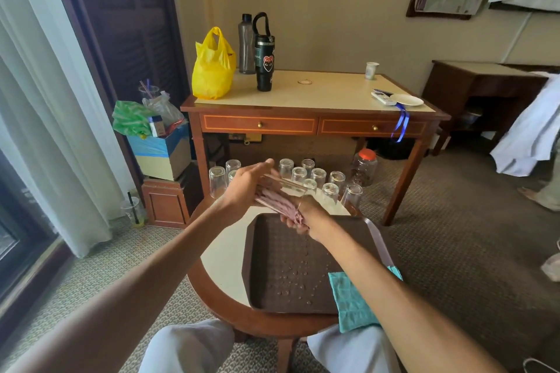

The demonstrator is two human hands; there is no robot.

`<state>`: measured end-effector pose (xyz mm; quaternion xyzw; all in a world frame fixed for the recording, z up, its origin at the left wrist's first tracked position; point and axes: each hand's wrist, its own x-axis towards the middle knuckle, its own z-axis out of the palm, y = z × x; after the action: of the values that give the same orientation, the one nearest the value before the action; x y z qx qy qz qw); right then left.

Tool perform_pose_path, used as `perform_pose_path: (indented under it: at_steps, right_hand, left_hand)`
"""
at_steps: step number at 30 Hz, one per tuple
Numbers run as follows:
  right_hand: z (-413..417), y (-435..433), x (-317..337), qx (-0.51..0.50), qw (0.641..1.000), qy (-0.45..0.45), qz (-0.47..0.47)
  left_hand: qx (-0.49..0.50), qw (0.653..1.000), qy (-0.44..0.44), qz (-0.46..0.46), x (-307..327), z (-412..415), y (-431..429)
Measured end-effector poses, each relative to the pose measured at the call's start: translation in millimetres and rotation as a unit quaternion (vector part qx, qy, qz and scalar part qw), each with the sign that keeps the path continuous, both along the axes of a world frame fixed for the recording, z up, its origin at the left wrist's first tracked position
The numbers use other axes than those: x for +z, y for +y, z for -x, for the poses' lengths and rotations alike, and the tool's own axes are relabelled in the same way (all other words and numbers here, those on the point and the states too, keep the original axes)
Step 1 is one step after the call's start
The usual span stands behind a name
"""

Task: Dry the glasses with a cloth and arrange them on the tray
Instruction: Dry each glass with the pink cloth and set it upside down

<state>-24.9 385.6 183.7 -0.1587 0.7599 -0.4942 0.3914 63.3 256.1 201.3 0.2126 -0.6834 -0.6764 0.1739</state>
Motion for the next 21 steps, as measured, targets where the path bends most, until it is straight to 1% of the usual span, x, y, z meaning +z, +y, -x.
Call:
perform_pose_path:
  at_steps: [1, 2, 3, 4, 5, 6, 7, 8, 9, 10, 11, 12, 13, 14, 15, 16, 18, 19, 20, 21]
  right_hand:
    - [-1.7, -0.5, 5.1, -0.02, 0.987, 0.155, -0.026]
    - [-2.8, 0.2, 7.7, -0.034, 0.949, 0.309, -0.047]
    - [-2.5, 1.1, 8.6, -0.042, 0.896, 0.438, -0.057]
    - [-1.5, 1.7, 9.0, -0.047, 0.843, 0.535, -0.043]
    - [0.4, 2.0, 8.6, -0.042, 0.798, 0.6, -0.014]
    - [4.1, 2.7, 7.6, -0.033, 0.764, 0.644, 0.017]
    - [7.4, 3.4, 7.6, -0.026, 0.737, 0.674, 0.039]
    - [10.3, 4.5, 6.8, -0.011, 0.722, 0.69, 0.047]
    - [12.6, 6.0, 5.0, -0.006, 0.723, 0.69, 0.042]
    - [17.3, 4.7, -1.6, -0.003, 0.738, 0.674, 0.033]
    - [21.1, 2.4, -9.0, -0.005, 0.77, 0.638, 0.013]
    - [23.9, -0.1, -15.0, -0.008, 0.818, 0.574, -0.009]
    - [25.5, -4.8, -19.9, -0.01, 0.873, 0.486, -0.029]
    - [23.5, -9.5, -22.2, 0.003, 0.929, 0.369, -0.019]
    - [18.9, -14.1, -21.0, 0.012, 0.968, 0.252, 0.01]
    - [16.3, -17.2, -21.2, 0.014, 0.987, 0.157, 0.027]
    - [11.5, -16.0, -19.7, 0.044, 0.999, 0.004, 0.029]
    - [10.0, -12.7, -19.1, 0.072, 0.994, -0.082, 0.023]
    - [9.2, -9.8, -18.7, 0.101, 0.981, -0.164, 0.022]
    - [8.5, -6.4, -18.3, 0.123, 0.967, -0.221, 0.024]
  left_hand:
    - [-0.026, 0.996, -0.027, -0.086, 4.0, -1.5, -1.4]
    - [-0.042, 0.986, -0.06, -0.147, 6.8, -2.6, -2.5]
    - [-0.048, 0.978, -0.092, -0.18, 9.2, -3.7, -3.0]
    - [-0.049, 0.972, -0.12, -0.197, 10.2, -4.7, -3.9]
    - [-0.048, 0.967, -0.143, -0.205, 10.7, -5.8, -4.4]
    - [-0.046, 0.965, -0.16, -0.202, 11.8, -7.0, -3.2]
    - [-0.041, 0.966, -0.173, -0.188, 12.3, -6.9, -1.9]
    - [-0.032, 0.968, -0.181, -0.168, 12.8, -6.6, 0.0]
    - [-0.017, 0.971, -0.186, -0.146, 13.5, -5.7, 3.2]
    - [0.005, 0.975, -0.185, -0.125, 13.7, -3.6, 6.7]
    - [0.032, 0.978, -0.176, -0.105, 13.3, -1.2, 9.6]
    - [0.058, 0.981, -0.163, -0.085, 13.6, 1.0, 12.1]
    - [0.076, 0.984, -0.148, -0.059, 15.5, 2.7, 14.5]
    - [0.087, 0.987, -0.134, -0.018, 16.7, 3.4, 14.8]
    - [0.093, 0.988, -0.119, 0.035, 16.3, 4.9, 12.9]
    - [0.097, 0.986, -0.1, 0.096, 15.0, 5.7, 10.9]
    - [0.11, 0.974, -0.038, 0.194, 8.8, 6.2, 7.2]
    - [0.119, 0.969, -0.003, 0.218, 4.1, 6.0, 5.6]
    - [0.126, 0.964, 0.03, 0.231, 0.0, 5.0, 4.9]
    - [0.129, 0.96, 0.055, 0.241, -3.1, 3.7, 4.4]
